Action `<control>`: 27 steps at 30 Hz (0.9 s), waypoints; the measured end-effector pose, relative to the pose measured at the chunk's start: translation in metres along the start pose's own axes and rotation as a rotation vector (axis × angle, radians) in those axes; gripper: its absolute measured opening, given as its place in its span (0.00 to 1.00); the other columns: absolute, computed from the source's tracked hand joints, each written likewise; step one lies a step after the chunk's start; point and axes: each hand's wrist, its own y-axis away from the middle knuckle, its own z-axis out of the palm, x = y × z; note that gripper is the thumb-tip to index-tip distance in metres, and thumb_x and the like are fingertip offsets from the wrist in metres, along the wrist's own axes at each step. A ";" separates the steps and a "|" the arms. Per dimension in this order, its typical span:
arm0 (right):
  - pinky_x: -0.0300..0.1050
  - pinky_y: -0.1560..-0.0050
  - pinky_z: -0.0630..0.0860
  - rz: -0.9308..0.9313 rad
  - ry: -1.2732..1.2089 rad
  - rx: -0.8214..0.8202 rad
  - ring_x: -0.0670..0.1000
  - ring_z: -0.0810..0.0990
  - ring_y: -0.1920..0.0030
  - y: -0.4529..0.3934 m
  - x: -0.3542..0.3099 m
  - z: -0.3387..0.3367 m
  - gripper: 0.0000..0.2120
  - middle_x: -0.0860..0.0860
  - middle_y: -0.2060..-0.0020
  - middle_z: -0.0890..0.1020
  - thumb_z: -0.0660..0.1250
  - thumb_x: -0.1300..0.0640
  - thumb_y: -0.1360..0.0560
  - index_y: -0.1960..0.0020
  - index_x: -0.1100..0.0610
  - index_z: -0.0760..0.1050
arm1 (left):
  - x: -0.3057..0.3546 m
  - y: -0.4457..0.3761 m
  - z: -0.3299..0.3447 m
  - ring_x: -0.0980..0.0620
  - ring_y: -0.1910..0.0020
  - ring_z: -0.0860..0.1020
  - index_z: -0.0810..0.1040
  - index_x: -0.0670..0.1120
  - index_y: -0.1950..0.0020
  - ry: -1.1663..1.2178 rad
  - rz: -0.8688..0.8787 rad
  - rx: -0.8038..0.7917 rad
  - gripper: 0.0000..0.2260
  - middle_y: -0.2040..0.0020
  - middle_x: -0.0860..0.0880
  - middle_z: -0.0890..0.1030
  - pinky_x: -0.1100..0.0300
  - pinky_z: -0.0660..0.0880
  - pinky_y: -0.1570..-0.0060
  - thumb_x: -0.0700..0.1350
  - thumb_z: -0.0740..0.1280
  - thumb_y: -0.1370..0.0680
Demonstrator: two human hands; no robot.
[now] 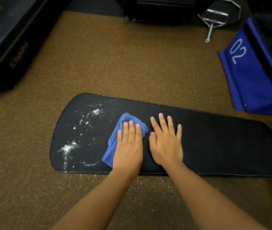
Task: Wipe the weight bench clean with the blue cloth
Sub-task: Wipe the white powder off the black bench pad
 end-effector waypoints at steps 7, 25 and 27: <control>0.62 0.26 0.45 -0.008 0.000 -0.005 0.54 0.46 0.23 0.001 0.003 -0.001 0.28 0.48 0.22 0.52 0.41 0.46 0.23 0.23 0.45 0.51 | -0.038 -0.069 -0.020 0.41 0.23 0.45 0.46 0.41 0.23 -0.103 -0.017 0.046 0.25 0.22 0.40 0.48 0.46 0.49 0.27 0.39 0.47 0.20; 0.63 0.27 0.50 -0.010 0.000 0.011 0.55 0.51 0.23 -0.001 0.004 0.001 0.27 0.50 0.23 0.57 0.43 0.48 0.23 0.24 0.47 0.55 | -0.029 0.037 0.003 0.39 0.30 0.66 0.65 0.36 0.29 -0.089 0.297 0.121 0.27 0.29 0.36 0.68 0.43 0.61 0.29 0.35 0.48 0.28; 0.63 0.27 0.50 -0.008 -0.007 0.011 0.55 0.51 0.23 -0.001 0.004 0.001 0.27 0.50 0.23 0.57 0.43 0.48 0.23 0.24 0.47 0.56 | -0.044 0.046 0.000 0.39 0.28 0.63 0.65 0.37 0.28 -0.113 0.307 0.123 0.28 0.28 0.37 0.66 0.45 0.54 0.30 0.34 0.47 0.29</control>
